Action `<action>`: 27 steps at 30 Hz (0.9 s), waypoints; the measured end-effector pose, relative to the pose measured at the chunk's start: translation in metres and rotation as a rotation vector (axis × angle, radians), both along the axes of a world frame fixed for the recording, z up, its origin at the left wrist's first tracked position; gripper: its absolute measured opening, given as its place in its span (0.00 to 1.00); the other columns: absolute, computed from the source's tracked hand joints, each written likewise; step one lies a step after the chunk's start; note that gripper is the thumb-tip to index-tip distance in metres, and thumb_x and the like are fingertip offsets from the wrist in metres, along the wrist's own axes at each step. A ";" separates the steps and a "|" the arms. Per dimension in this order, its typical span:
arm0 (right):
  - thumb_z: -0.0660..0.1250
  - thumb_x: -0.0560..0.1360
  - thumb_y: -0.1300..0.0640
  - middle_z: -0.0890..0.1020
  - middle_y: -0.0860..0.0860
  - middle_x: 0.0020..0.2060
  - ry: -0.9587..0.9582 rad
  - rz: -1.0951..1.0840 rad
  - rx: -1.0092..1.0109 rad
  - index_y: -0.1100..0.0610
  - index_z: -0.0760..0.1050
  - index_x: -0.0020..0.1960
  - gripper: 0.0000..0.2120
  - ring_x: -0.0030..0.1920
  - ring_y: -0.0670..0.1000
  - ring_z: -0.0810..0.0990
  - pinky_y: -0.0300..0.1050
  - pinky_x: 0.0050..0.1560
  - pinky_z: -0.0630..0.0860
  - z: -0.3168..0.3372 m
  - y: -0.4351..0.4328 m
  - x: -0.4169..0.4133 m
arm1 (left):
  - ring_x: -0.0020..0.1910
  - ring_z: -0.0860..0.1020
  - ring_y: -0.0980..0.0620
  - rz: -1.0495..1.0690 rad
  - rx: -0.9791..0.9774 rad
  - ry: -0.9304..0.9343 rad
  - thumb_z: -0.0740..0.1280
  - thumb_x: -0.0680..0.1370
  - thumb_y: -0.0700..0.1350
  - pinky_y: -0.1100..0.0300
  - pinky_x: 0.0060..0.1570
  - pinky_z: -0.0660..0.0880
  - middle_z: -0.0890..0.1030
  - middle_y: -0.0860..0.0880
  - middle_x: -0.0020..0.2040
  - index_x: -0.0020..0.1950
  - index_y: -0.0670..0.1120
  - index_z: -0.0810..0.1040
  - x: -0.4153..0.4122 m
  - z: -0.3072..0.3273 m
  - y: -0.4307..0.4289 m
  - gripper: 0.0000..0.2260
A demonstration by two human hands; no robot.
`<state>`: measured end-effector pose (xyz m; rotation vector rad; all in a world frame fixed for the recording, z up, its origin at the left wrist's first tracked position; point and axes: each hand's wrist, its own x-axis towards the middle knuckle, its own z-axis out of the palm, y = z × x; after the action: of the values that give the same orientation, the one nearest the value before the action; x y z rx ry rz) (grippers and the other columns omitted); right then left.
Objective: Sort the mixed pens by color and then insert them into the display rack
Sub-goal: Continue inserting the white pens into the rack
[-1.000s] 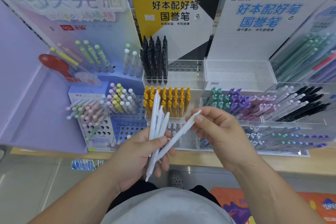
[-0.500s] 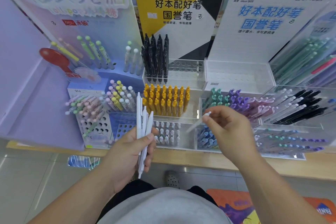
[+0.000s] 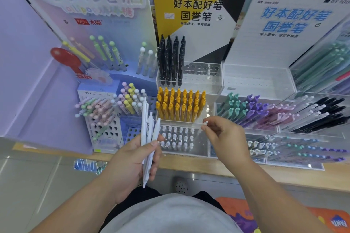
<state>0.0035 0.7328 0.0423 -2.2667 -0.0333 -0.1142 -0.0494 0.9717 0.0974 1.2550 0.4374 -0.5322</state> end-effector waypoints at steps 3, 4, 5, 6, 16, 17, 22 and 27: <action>0.73 0.75 0.57 0.83 0.44 0.38 -0.046 -0.005 -0.035 0.55 0.83 0.53 0.07 0.39 0.43 0.82 0.38 0.45 0.80 -0.001 0.002 0.000 | 0.28 0.68 0.49 0.002 0.002 0.008 0.61 0.82 0.43 0.57 0.30 0.66 0.72 0.45 0.34 0.63 0.40 0.76 0.002 0.001 0.001 0.12; 0.73 0.76 0.57 0.83 0.45 0.38 -0.053 -0.006 -0.050 0.55 0.83 0.52 0.06 0.39 0.44 0.82 0.41 0.44 0.81 -0.002 0.002 0.000 | 0.28 0.68 0.49 0.009 -0.003 0.011 0.61 0.82 0.42 0.57 0.30 0.66 0.72 0.45 0.34 0.63 0.40 0.76 0.003 0.002 0.002 0.12; 0.72 0.76 0.57 0.83 0.46 0.38 -0.058 -0.006 -0.064 0.55 0.83 0.52 0.06 0.39 0.46 0.82 0.44 0.43 0.82 -0.003 0.002 0.000 | 0.28 0.68 0.49 0.017 -0.010 0.013 0.61 0.82 0.42 0.57 0.30 0.66 0.72 0.45 0.34 0.63 0.40 0.75 0.004 0.002 0.002 0.12; 0.72 0.76 0.57 0.83 0.47 0.38 -0.059 -0.005 -0.079 0.55 0.83 0.52 0.06 0.38 0.47 0.82 0.46 0.42 0.82 -0.005 0.002 0.000 | 0.28 0.68 0.49 0.022 -0.015 0.015 0.61 0.82 0.42 0.56 0.30 0.66 0.72 0.45 0.34 0.63 0.39 0.76 0.005 0.002 0.003 0.12; 0.78 0.70 0.58 0.82 0.48 0.40 -0.053 0.128 -0.391 0.53 0.84 0.45 0.05 0.37 0.51 0.81 0.47 0.33 0.79 -0.016 0.013 0.005 | 0.28 0.69 0.49 0.019 -0.020 0.019 0.61 0.82 0.41 0.56 0.30 0.68 0.73 0.45 0.33 0.63 0.40 0.76 0.007 -0.002 0.008 0.11; 0.78 0.69 0.58 0.82 0.48 0.38 -0.051 0.141 -0.444 0.53 0.84 0.43 0.05 0.37 0.52 0.80 0.46 0.31 0.78 -0.017 0.014 0.005 | 0.28 0.69 0.49 0.013 -0.018 0.012 0.61 0.82 0.41 0.56 0.30 0.68 0.73 0.45 0.33 0.63 0.40 0.76 0.006 -0.002 0.008 0.11; 0.77 0.69 0.58 0.81 0.49 0.35 -0.059 0.161 -0.560 0.53 0.83 0.40 0.03 0.35 0.53 0.79 0.43 0.30 0.76 -0.021 0.019 0.007 | 0.29 0.70 0.47 -0.034 -0.012 -0.026 0.68 0.77 0.45 0.56 0.30 0.70 0.73 0.44 0.35 0.60 0.41 0.78 0.004 -0.002 0.012 0.14; 0.78 0.67 0.58 0.79 0.49 0.32 -0.061 0.141 -0.610 0.55 0.83 0.37 0.05 0.33 0.53 0.78 0.41 0.28 0.73 -0.021 0.021 0.008 | 0.29 0.70 0.47 -0.080 -0.007 -0.018 0.67 0.73 0.48 0.57 0.29 0.69 0.74 0.43 0.36 0.57 0.44 0.80 0.003 -0.001 0.014 0.15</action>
<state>0.0114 0.7539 0.0214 -2.8584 -0.2952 -0.1079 -0.0466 0.9853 0.0963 1.2733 0.3710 -0.5890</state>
